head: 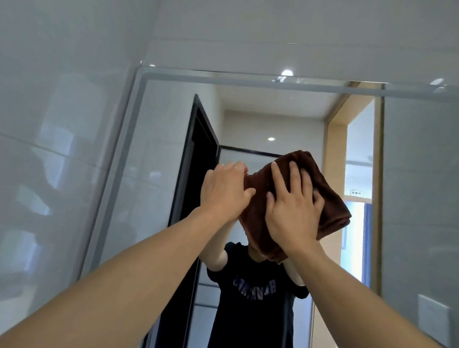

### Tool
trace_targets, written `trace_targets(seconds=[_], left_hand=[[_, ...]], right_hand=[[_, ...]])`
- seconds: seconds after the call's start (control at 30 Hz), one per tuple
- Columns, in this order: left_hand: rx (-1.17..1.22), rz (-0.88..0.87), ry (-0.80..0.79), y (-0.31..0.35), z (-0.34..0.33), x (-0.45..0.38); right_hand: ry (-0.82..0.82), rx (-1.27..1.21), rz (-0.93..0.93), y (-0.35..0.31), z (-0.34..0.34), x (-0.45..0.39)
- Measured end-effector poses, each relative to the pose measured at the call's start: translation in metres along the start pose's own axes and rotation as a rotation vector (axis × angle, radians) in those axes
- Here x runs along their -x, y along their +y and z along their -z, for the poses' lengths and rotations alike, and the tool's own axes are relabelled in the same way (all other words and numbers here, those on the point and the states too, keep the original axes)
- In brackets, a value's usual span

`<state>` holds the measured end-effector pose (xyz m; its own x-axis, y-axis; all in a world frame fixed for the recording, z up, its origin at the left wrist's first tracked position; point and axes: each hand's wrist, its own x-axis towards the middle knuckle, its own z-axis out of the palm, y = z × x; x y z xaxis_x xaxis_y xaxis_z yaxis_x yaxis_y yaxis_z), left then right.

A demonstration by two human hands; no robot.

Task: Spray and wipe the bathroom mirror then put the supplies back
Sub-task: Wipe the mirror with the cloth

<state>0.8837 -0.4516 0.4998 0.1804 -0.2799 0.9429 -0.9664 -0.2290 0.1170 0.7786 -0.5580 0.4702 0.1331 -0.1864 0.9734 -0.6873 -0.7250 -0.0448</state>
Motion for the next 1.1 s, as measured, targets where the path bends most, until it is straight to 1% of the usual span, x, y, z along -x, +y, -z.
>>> trace_targets(seconds=[0.17,0.27,0.47,0.6,0.67,0.77,0.83,0.93,1.0,1.07,1.1], left_hand=[[-0.037,0.000,-0.036,0.006,0.003,-0.004],[0.025,-0.009,-0.059,0.011,0.012,-0.006],[0.038,-0.045,-0.066,0.021,0.032,-0.008],[0.026,-0.067,-0.056,0.028,0.041,-0.014],[0.041,-0.072,-0.055,0.030,0.046,-0.017],[0.050,-0.085,-0.073,0.028,0.056,-0.022],[0.066,-0.100,-0.081,0.023,0.065,-0.023],[0.090,-0.110,-0.143,0.019,0.082,-0.015],[0.135,-0.100,-0.225,0.018,0.094,-0.004],[0.188,-0.069,-0.327,0.018,0.105,0.014],[0.212,-0.058,-0.368,0.018,0.109,0.024]], right_hand=[[-0.047,0.053,0.039,0.001,0.023,-0.010],[-0.102,0.106,0.082,0.007,0.036,-0.024],[-0.134,0.067,0.052,0.016,0.054,-0.047],[-0.150,0.097,0.065,0.020,0.065,-0.057],[-0.144,0.149,0.104,0.024,0.072,-0.063],[-0.138,0.213,0.250,0.032,0.085,-0.073],[-0.167,0.136,0.328,0.040,0.092,-0.074],[-0.262,-0.122,0.394,0.053,0.099,-0.068],[-0.353,-0.287,0.454,0.061,0.105,-0.062],[-0.456,-0.370,0.495,0.067,0.112,-0.053],[-0.526,-0.410,0.486,0.069,0.115,-0.048]])
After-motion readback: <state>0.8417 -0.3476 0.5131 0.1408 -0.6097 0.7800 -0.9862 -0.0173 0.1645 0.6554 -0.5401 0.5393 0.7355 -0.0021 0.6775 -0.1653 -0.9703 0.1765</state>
